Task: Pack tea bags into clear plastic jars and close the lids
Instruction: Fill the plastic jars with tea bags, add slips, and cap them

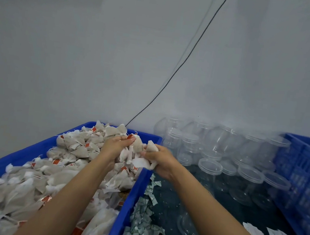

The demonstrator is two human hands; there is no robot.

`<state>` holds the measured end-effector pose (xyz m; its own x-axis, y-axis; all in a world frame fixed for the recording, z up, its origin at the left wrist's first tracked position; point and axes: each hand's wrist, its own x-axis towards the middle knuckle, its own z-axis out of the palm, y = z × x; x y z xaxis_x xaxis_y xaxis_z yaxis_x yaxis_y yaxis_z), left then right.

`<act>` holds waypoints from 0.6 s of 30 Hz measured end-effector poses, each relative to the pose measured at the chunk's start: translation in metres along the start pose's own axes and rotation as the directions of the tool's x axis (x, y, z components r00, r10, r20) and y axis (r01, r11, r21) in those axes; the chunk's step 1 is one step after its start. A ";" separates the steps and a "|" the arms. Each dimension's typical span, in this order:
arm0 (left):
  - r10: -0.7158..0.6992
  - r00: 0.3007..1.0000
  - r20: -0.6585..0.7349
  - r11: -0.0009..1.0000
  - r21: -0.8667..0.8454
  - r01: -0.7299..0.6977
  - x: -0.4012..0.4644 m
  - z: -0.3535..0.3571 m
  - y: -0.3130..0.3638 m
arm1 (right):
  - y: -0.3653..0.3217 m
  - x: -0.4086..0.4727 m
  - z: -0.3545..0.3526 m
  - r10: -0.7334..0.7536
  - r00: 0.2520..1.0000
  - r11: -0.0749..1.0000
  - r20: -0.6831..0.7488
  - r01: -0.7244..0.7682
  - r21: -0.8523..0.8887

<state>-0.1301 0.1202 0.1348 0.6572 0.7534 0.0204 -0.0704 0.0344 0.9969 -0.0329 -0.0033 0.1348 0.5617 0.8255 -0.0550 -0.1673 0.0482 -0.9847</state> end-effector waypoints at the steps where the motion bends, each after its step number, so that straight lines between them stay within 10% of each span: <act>1: 0.016 1.000 -0.011 1.000 0.024 -0.016 -0.001 -0.001 -0.001 | 0.002 -0.001 0.001 0.025 1.000 0.997 0.005 -0.025 0.074; 8: 0.077 0.992 -0.095 0.992 0.106 -0.067 -0.012 -0.024 -0.009 | 0.025 0.008 0.025 0.088 0.996 0.981 0.027 -0.091 0.169; 18: -0.027 0.981 -0.190 0.999 -0.033 0.021 0.000 -0.064 -0.004 | 0.037 0.023 0.046 0.005 1.000 0.983 0.030 0.001 -0.185</act>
<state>-0.1781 0.1624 0.1255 0.5045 0.8632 -0.0212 -0.0814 0.0720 0.9941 -0.0633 0.0427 0.1049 0.5361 0.8423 -0.0551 -0.0141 -0.0563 -0.9983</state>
